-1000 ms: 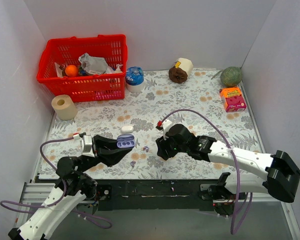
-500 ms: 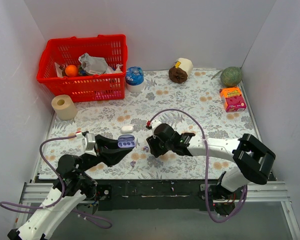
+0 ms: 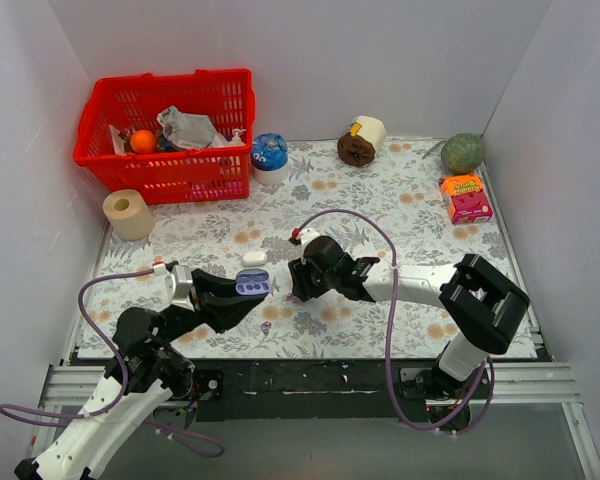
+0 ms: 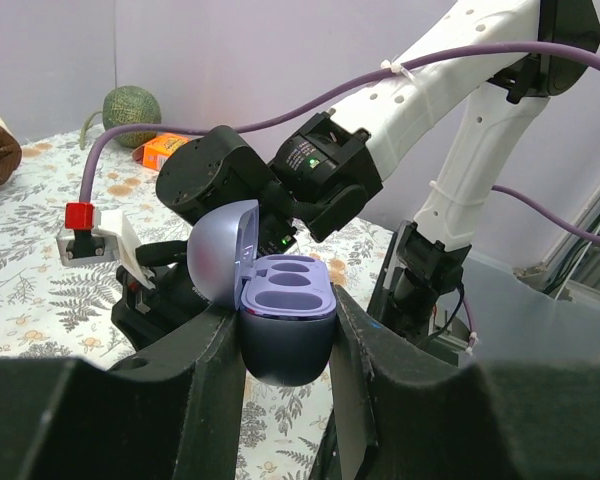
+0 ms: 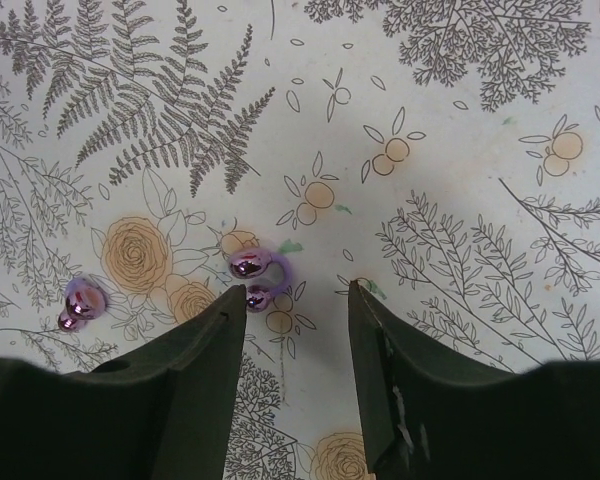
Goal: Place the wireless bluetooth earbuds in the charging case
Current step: Pick up the earbud from the center of the board.
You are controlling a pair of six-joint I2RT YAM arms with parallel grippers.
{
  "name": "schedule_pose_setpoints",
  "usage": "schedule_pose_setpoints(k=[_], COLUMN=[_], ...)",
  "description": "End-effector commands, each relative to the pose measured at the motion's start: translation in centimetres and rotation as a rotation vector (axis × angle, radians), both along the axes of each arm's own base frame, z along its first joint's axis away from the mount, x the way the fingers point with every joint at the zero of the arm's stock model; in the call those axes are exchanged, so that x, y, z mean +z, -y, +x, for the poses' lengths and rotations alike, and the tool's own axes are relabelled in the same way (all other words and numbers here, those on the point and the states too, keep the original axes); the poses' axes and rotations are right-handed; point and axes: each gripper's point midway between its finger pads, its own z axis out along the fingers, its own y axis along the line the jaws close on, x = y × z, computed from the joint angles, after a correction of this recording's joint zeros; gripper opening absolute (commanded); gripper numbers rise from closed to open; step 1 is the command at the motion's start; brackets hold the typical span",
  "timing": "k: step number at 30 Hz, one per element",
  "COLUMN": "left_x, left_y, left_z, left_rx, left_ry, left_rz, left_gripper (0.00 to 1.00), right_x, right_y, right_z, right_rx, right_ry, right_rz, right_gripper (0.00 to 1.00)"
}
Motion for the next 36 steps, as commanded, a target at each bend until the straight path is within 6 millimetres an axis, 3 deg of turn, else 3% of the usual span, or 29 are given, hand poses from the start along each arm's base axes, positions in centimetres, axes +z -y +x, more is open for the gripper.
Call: schedule_pose_setpoints(k=[1, 7, 17, 31, 36], left_x=[1.2, 0.7, 0.5, 0.3, 0.4], left_y=[-0.3, -0.3, -0.3, -0.3, -0.3], left_z=[0.0, 0.0, -0.1, -0.1, -0.2], left_rx=[0.019, 0.014, 0.013, 0.014, 0.01], left_ry=[0.026, 0.017, 0.013, 0.011, 0.011], left_rz=[-0.009, -0.007, -0.007, -0.003, -0.005], left_gripper=[0.0, 0.0, 0.0, 0.0, 0.0], right_x=[2.3, 0.3, -1.3, -3.2, -2.7], right_y=[-2.4, -2.3, -2.7, -2.0, -1.7], right_z=[0.6, -0.4, -0.3, -1.2, -0.8], right_rx=[0.047, 0.084, 0.09, 0.095, 0.078], right_ry=[0.03, -0.022, -0.055, -0.088, -0.063], right_rz=[0.089, 0.051, 0.022, -0.04, -0.042], right_gripper=[0.53, 0.53, 0.52, 0.32, 0.22])
